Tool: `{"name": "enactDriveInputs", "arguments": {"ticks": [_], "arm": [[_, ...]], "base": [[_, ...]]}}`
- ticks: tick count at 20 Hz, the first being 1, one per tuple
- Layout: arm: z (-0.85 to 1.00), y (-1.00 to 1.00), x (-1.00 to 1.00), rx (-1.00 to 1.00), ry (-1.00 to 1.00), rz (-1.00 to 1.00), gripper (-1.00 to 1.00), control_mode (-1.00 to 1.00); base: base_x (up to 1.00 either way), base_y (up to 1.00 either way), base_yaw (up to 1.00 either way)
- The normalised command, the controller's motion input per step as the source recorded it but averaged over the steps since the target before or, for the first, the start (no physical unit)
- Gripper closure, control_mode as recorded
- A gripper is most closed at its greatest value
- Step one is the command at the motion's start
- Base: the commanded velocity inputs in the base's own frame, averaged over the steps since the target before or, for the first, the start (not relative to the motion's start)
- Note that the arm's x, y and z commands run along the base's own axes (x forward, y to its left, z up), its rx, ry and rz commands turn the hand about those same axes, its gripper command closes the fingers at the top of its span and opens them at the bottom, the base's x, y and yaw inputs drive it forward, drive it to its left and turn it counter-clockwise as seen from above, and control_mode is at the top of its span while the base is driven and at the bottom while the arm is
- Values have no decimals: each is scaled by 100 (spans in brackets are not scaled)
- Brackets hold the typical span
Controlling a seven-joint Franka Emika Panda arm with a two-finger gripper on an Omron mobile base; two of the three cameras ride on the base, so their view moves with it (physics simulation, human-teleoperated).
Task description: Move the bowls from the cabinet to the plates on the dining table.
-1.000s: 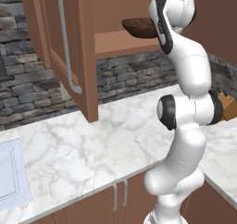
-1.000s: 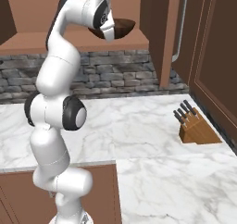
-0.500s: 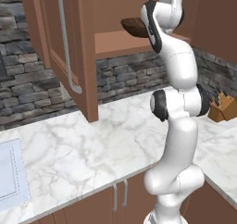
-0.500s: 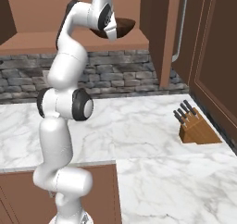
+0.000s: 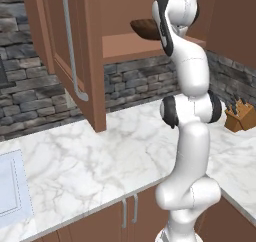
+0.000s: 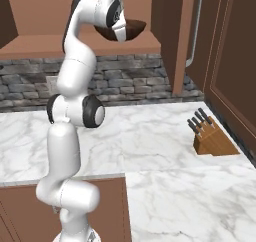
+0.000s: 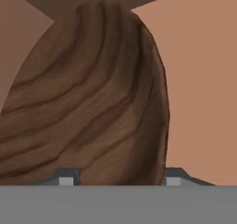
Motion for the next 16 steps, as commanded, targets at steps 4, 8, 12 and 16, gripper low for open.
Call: {"name": "enactDriveInputs", "arguments": {"ticks": [4,8,12,16], "arm": [[0,0,0,0,0,0,100,-100],[0,0,-1,0,0,0,100,-100],[0,0,-49,0,-3,0,100,-100],[0,0,-90,0,-5,0,100,-100]], "base": [[0,0,0],[0,0,0],[0,0,0],[0,0,0]]}}
